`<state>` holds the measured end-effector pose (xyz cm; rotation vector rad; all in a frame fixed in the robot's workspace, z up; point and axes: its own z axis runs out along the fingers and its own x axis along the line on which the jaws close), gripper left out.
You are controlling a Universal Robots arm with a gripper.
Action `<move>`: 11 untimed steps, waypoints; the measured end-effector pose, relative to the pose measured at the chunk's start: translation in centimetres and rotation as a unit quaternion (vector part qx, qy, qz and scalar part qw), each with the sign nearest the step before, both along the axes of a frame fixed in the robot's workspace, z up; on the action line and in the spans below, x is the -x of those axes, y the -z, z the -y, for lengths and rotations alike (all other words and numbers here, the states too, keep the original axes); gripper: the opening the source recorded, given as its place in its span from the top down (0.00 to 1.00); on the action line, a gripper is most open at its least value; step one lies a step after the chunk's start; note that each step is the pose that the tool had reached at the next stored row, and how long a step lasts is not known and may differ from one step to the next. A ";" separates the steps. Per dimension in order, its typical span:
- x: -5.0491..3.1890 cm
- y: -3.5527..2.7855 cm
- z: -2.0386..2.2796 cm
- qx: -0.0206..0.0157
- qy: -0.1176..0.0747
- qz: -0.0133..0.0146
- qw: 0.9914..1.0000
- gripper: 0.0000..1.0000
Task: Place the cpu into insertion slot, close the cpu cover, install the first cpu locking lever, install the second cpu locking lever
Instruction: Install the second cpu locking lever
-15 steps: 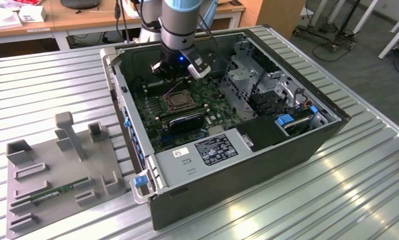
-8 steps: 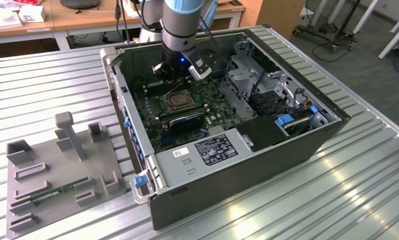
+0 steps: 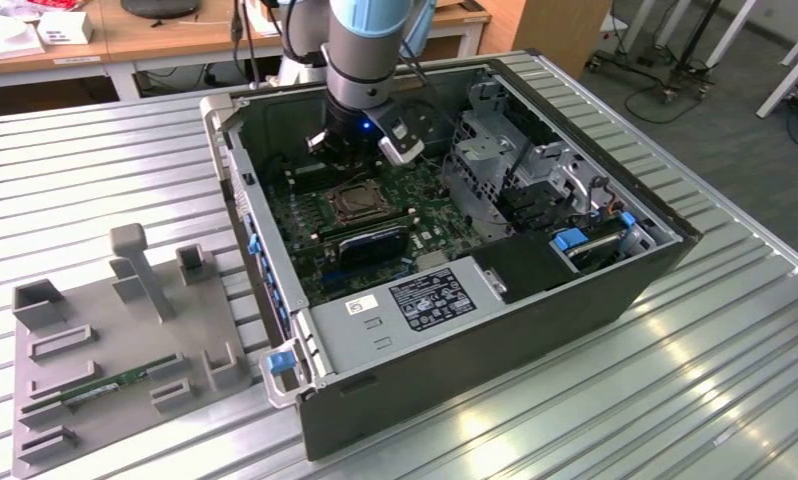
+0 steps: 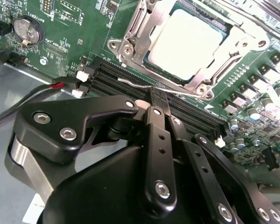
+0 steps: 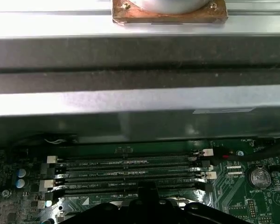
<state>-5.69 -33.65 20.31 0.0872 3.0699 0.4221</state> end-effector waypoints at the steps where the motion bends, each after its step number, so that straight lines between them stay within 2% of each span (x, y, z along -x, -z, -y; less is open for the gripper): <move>1: -0.03 0.11 0.00 0.000 0.000 0.000 1.000 0.89; 11: -0.13 0.79 0.01 0.000 0.000 0.000 1.000 0.89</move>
